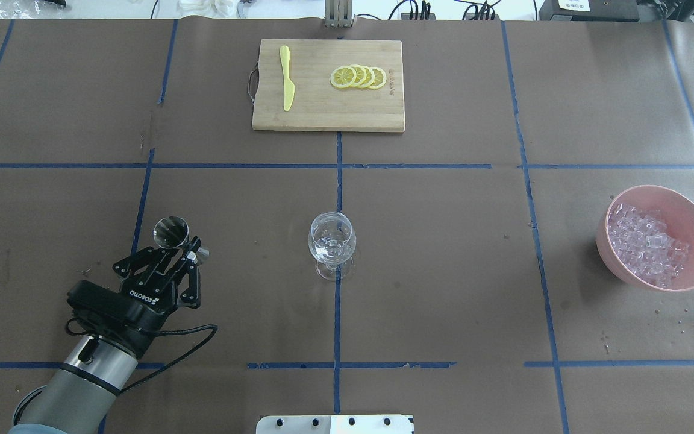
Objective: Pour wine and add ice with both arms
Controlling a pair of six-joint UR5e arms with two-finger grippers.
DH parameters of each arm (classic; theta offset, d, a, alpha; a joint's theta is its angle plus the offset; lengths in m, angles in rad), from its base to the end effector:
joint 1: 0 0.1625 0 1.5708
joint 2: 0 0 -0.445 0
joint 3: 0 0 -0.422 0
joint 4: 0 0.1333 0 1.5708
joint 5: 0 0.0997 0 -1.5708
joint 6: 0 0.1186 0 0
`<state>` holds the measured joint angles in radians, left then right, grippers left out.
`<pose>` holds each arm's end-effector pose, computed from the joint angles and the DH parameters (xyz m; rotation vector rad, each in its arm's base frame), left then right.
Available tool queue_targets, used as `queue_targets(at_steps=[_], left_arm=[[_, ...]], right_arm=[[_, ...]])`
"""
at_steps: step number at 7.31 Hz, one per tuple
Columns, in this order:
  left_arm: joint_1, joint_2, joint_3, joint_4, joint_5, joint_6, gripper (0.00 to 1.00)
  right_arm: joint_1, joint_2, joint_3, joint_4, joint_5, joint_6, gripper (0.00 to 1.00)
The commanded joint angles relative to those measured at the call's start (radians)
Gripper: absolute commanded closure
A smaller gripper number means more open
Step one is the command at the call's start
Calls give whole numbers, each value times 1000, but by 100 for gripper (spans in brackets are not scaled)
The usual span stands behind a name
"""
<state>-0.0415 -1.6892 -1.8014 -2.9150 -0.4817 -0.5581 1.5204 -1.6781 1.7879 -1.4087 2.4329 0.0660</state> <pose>0.4812 -0.2586 0.3544 1.3882 0.8548 -0.1764 0.0186 -0.4901 0.6063 0.2045 -0.8699 -0.1026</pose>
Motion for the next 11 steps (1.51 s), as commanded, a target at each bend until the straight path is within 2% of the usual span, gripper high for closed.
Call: queue_targets(at_steps=[1,3,4,6,7,9,11], left_arm=[[-27,-79,-6,106,-40,56,100],[-80,-105,-91,257,-167,183,100],[-80,-142,-93,320,-181,193,100],[-80,-219,-134,579,-187,207,100],[-80,-221,-177,684,-216,219,100],[-80,-259,-181,759,-225,358,100],[-84,-297,-182,871,-227,394,100]], right_arm=[[0,0,-1,1,0,0,0],[0,0,-1,2,0,0,0],[0,0,-2,2,0,-2,0],[-2,0,-5,2,0,-2,0],[-2,0,-7,2,0,-2,0],[-2,0,-9,2,0,-2,0],[-2,0,-9,2,0,-3,0]])
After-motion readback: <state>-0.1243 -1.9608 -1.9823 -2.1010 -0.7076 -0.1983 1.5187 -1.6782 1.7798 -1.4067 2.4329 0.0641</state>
